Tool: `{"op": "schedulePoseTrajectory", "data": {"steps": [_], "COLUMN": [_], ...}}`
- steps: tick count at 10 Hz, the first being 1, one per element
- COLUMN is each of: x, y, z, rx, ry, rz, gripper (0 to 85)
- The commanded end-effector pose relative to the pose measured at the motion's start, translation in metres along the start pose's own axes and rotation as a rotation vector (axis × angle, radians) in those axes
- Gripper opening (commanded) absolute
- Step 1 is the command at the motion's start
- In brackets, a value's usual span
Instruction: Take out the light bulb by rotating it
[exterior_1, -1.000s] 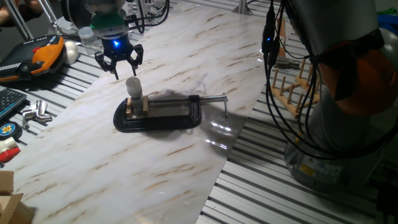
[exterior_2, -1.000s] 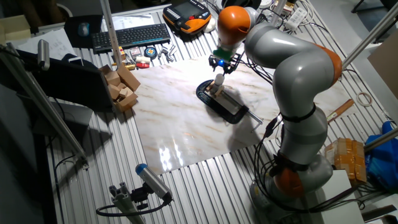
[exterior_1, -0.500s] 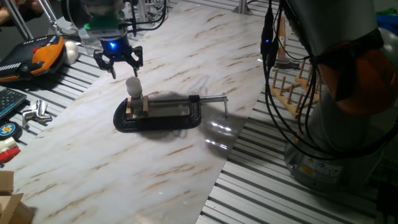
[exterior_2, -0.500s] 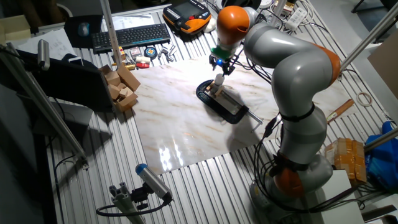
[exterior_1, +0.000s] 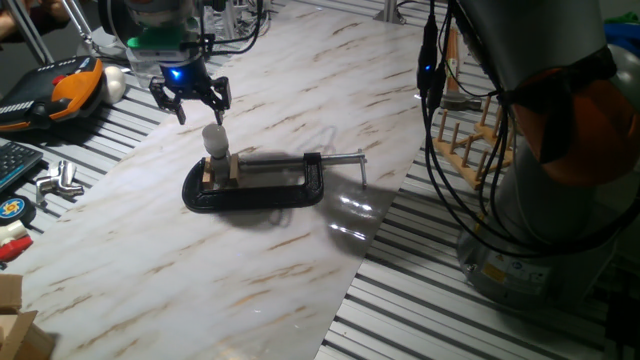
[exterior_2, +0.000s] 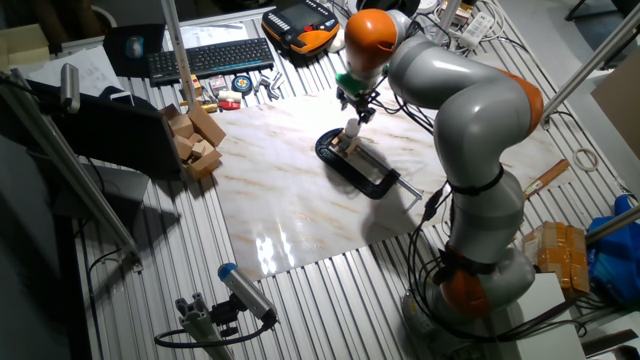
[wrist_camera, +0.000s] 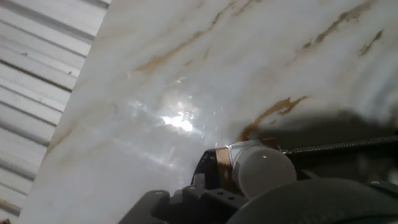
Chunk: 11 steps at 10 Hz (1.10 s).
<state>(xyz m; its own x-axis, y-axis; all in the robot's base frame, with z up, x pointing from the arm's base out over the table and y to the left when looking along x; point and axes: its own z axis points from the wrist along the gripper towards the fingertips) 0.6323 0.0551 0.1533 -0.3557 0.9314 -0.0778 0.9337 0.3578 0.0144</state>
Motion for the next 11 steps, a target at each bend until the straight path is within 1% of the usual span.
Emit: {"op": "schedulePoseTrajectory", "data": {"steps": [1,3,4,6,8,10,11], "x": [-0.0001,-0.0003,-0.0002,-0.0003,-0.0002,-0.0003,-0.0002], "y": [0.0001,-0.0002,-0.0004,-0.0005,-0.0008,-0.0013,-0.0013], "z": [0.0001,0.0003,0.0005,0.001,0.0013,0.0027,0.0028], "rx": [0.124,0.132,0.129,0.115,0.119,0.123,0.122], "ry": [-0.023,-0.029,-0.028,-0.023,-0.017,-0.006,-0.002], "rz": [1.588,1.588,1.588,1.589,1.589,1.588,1.588], "gripper": [68.0,68.0,68.0,68.0,68.0,68.0,85.0]}}
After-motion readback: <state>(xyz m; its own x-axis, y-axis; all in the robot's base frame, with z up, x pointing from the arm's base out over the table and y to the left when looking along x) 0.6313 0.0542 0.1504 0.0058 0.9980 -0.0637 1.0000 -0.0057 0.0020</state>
